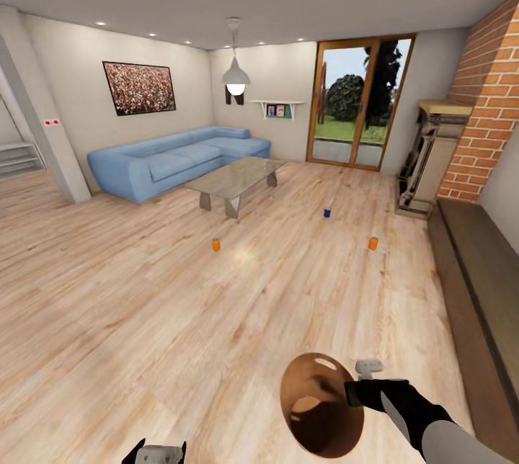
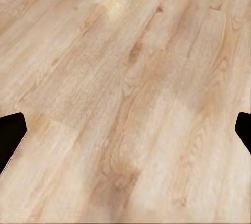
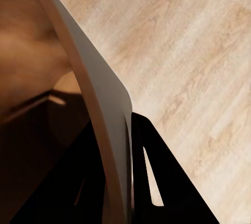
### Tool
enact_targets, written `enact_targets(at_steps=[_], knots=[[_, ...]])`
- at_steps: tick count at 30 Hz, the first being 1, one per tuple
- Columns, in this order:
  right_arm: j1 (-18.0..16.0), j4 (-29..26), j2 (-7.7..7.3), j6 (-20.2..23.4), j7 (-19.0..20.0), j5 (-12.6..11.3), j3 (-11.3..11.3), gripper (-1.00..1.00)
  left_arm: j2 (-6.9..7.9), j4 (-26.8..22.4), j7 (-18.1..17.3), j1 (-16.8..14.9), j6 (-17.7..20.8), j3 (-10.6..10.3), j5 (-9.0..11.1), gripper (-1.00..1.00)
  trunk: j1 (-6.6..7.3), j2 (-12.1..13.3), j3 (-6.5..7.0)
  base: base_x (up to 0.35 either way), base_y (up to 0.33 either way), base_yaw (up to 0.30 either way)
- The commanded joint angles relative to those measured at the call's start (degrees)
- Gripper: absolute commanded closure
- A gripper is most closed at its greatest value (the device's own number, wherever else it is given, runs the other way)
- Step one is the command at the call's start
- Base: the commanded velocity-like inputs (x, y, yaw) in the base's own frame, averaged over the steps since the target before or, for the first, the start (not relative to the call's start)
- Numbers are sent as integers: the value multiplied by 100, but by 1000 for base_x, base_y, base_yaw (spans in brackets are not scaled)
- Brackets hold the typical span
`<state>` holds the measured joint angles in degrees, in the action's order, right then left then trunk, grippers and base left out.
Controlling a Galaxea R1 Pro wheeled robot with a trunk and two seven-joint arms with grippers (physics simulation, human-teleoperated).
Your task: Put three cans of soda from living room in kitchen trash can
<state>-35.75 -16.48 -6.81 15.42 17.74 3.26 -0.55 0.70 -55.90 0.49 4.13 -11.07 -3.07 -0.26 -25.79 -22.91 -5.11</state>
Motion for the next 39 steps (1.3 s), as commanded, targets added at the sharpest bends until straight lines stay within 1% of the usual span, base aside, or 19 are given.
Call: enact_targets(at_steps=[1,12,15,39], knots=[[-2,-4,2,7,28,-53,-24,100,0,-3,-2,3,0,0,0,-100,0,-1,1,266,183,0],[-2,-4,-3,5,28,-53,-28,100,0,0,0,1,0,0,0,-100,0,-1,1,268,179,0],[-2,-4,-4,8,28,-53,-30,100,-4,3,-1,0,0,0,0,-100,0,-1,1,268,178,-104],[-2,-13,-4,6,28,-61,-33,100,-5,5,-1,0,0,0,0,-100,0,-1,1,268,181,-236]])
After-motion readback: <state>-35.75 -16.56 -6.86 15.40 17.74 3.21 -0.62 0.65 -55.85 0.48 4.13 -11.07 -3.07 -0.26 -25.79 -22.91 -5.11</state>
